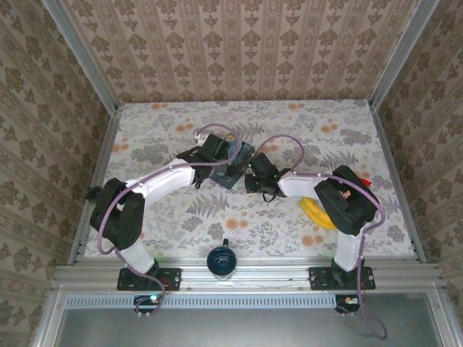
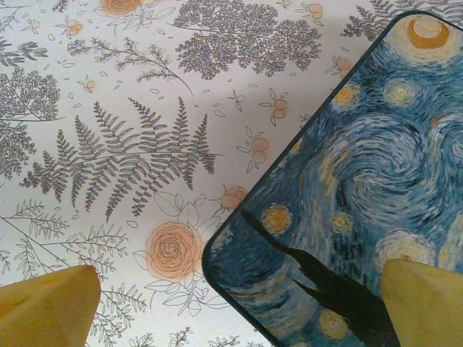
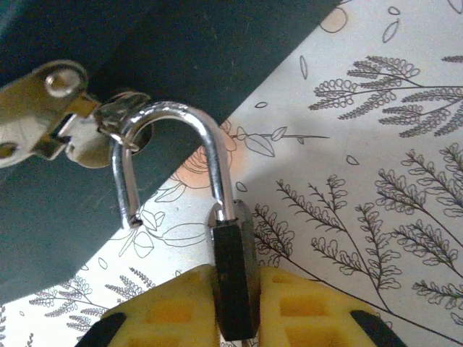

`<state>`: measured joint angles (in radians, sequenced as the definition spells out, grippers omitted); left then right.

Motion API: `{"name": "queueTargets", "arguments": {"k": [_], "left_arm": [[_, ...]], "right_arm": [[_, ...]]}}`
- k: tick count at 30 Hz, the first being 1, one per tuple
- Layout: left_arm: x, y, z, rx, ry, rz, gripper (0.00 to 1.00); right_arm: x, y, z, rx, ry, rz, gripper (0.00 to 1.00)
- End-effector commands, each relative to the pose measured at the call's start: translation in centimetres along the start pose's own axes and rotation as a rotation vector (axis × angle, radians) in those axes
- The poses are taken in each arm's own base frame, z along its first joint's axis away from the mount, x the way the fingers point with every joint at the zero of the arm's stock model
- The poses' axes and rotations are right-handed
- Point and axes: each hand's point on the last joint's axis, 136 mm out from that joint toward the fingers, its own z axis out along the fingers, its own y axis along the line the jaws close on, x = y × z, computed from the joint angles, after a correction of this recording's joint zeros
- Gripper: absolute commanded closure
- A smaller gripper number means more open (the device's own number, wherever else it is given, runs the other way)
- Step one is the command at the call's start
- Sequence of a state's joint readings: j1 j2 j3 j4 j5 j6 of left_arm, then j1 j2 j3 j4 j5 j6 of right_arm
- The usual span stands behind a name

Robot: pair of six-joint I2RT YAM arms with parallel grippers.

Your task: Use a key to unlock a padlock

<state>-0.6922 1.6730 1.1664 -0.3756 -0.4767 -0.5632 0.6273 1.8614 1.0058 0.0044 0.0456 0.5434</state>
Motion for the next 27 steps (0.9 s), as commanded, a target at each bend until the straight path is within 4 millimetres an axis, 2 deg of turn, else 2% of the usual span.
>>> {"name": "queueTargets", "arguments": {"k": [1,7,14,20,27], "left_arm": [[-0.5,0.5,-0.2,-0.029,-0.003,0.017,0.0],[-0.1,0.3,0.1,-0.027,0.009,0.023,0.0],[0.5,-0.3,-0.3,-0.024,0.005,0.048,0.0],[-0.3,-1.6,-1.4,-0.023,-0.089,0.106,0.0],[0.6,-1.9,-0.5,-0.091,-0.042,0.189,0.0]], "right_arm": [[0.1,0.8,-0.2,-0.049,-0.003,-0.014,0.89],[-0.2,1.0,-0.4,-0.087,-0.016,0.046,1.0],[-0.7,1.4,-0.4,-0.151,-0.041,0.146,1.0],[-1.1,1.5,-0.7,-0.175,-0.061,0.188,1.0],[-1.4,1.4,-0.9,-0.193,-0.077,0.228,1.0]]}}
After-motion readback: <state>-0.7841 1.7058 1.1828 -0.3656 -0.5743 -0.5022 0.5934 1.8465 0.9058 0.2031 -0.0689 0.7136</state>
